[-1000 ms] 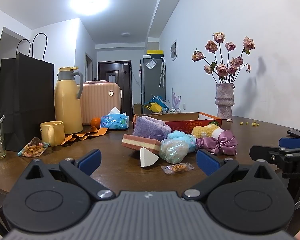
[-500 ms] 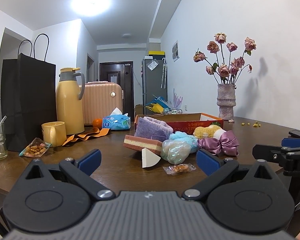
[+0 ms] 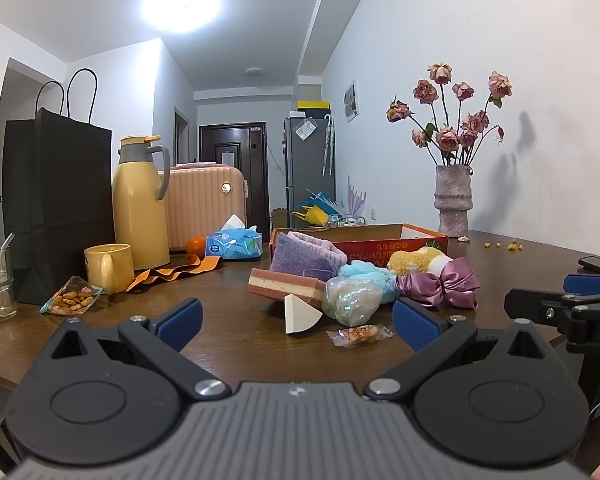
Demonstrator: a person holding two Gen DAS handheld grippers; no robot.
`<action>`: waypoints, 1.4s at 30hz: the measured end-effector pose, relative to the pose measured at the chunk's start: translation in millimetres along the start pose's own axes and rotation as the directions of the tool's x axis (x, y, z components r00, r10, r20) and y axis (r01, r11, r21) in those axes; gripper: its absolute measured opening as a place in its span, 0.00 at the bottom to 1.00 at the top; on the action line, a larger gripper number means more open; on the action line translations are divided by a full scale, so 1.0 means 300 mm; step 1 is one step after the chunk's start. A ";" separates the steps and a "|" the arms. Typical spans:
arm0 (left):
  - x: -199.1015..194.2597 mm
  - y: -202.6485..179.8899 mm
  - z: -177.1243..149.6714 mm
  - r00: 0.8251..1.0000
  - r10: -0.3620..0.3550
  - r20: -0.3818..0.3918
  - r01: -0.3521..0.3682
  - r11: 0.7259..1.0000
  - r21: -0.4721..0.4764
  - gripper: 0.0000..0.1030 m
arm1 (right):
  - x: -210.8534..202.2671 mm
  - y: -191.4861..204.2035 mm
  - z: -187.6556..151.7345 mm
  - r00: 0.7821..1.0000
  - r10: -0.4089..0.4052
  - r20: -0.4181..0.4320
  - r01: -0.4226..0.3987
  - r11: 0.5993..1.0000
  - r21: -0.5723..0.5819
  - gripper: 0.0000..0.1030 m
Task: Organize soft objects
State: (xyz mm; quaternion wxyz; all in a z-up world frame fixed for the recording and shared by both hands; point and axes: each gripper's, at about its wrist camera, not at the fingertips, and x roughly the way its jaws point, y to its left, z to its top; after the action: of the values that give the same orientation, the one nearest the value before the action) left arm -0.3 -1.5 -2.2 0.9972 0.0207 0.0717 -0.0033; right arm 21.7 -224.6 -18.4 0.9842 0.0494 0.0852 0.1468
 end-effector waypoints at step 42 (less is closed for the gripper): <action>0.188 0.080 0.005 0.998 -0.038 -0.041 0.037 0.999 -0.012 1.00 | 0.154 -0.141 0.050 0.996 0.091 -0.007 -0.089 0.988 0.129 1.00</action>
State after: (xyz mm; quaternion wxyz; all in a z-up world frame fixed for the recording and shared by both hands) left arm 56.1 22.2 -7.9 0.9954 0.0139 0.0924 -0.0211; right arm 80.0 -252.1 -15.9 0.9708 0.1154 0.0986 0.1857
